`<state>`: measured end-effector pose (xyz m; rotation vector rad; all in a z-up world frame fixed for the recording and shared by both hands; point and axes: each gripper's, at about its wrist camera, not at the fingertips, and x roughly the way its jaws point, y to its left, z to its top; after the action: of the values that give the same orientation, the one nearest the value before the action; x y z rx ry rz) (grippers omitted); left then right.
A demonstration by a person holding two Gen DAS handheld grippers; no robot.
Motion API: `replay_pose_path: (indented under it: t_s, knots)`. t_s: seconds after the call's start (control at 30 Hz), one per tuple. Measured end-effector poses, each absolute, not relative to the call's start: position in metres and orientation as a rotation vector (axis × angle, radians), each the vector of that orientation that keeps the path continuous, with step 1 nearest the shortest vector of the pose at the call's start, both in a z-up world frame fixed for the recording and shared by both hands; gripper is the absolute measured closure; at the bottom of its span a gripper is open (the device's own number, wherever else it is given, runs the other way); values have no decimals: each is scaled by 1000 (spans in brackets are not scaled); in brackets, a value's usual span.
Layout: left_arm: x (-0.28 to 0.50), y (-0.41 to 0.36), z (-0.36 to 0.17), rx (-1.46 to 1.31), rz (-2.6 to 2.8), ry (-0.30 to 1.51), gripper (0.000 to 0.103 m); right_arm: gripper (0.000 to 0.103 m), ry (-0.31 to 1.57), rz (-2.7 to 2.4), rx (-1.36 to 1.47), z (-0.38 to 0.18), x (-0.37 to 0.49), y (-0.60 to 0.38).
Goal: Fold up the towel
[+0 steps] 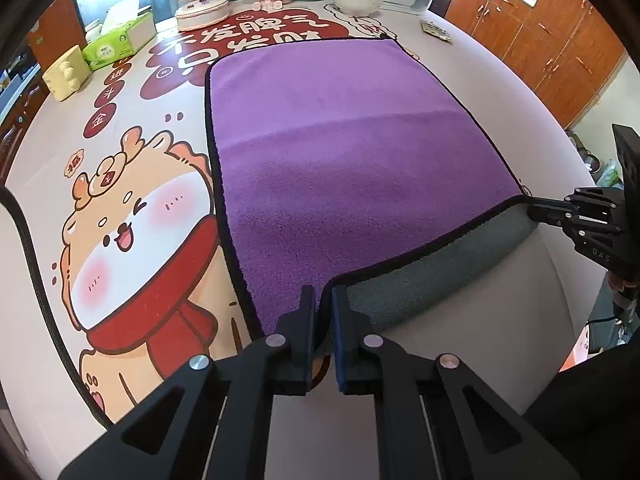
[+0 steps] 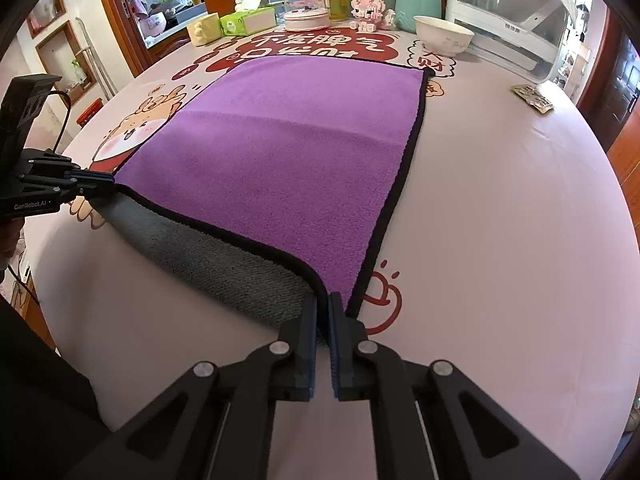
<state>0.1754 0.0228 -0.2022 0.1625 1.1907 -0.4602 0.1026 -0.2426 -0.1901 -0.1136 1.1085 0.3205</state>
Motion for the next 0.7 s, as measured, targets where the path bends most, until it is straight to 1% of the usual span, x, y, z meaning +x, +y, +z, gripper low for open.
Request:
replay_pose_path:
  t_s: [0.43, 0.7]
  knots:
    - [171, 23, -198, 177, -408, 1181, 98, 99, 1099, 310, -127, -186, 102, -242]
    - [163, 28, -166, 159, -437, 1116, 98, 99, 1057, 301, -117, -161, 95, -240]
